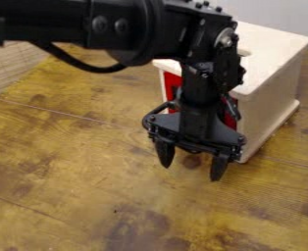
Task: Close the drawer
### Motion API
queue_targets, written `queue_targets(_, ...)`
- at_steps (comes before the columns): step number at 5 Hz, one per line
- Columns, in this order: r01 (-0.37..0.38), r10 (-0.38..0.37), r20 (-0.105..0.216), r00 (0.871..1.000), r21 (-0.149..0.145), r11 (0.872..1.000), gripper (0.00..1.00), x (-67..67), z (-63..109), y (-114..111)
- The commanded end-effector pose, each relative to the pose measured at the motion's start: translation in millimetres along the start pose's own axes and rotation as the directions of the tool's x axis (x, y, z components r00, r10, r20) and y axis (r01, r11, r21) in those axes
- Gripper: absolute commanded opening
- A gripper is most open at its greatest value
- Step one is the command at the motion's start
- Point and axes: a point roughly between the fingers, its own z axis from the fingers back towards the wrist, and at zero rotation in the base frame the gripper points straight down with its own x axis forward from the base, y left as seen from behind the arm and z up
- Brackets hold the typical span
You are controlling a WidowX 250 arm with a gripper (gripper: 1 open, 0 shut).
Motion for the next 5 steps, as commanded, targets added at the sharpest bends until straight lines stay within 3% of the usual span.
queue_targets(1,-0.024,0.029,0.111,0.993,-0.044,0.999,1.00,15.7,45.7,7.2)
queue_targets(5,-0.027,0.032,0.127,0.991,-0.041,0.999,1.00,18.7,56.3,10.1)
